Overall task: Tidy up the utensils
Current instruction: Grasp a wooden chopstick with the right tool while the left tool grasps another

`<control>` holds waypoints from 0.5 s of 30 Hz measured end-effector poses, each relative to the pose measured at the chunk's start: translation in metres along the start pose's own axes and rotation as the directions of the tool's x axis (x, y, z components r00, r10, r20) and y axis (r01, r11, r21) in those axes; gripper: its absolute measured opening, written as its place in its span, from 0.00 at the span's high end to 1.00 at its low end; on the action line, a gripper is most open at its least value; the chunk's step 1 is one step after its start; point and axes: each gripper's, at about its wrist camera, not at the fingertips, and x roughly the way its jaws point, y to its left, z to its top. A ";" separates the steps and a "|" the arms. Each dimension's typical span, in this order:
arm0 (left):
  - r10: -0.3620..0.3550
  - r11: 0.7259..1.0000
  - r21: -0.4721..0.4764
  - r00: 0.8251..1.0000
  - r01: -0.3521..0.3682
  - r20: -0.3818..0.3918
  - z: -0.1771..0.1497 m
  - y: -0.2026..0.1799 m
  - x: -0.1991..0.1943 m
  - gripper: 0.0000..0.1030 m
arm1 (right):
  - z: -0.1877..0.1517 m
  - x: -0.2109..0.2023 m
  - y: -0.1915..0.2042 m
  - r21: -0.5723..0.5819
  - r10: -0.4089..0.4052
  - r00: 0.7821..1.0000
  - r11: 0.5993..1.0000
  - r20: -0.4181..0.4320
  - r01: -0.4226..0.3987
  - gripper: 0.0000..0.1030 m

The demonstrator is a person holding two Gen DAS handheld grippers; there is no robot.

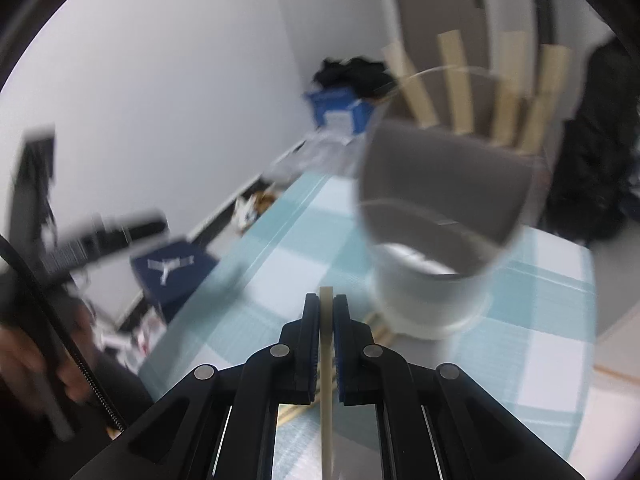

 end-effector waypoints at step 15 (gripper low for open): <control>0.072 0.943 0.332 0.967 0.013 -0.243 -0.036 -0.078 0.055 0.01 | -0.032 -0.058 -0.104 0.397 0.061 0.985 0.910 0.164 -0.122 0.94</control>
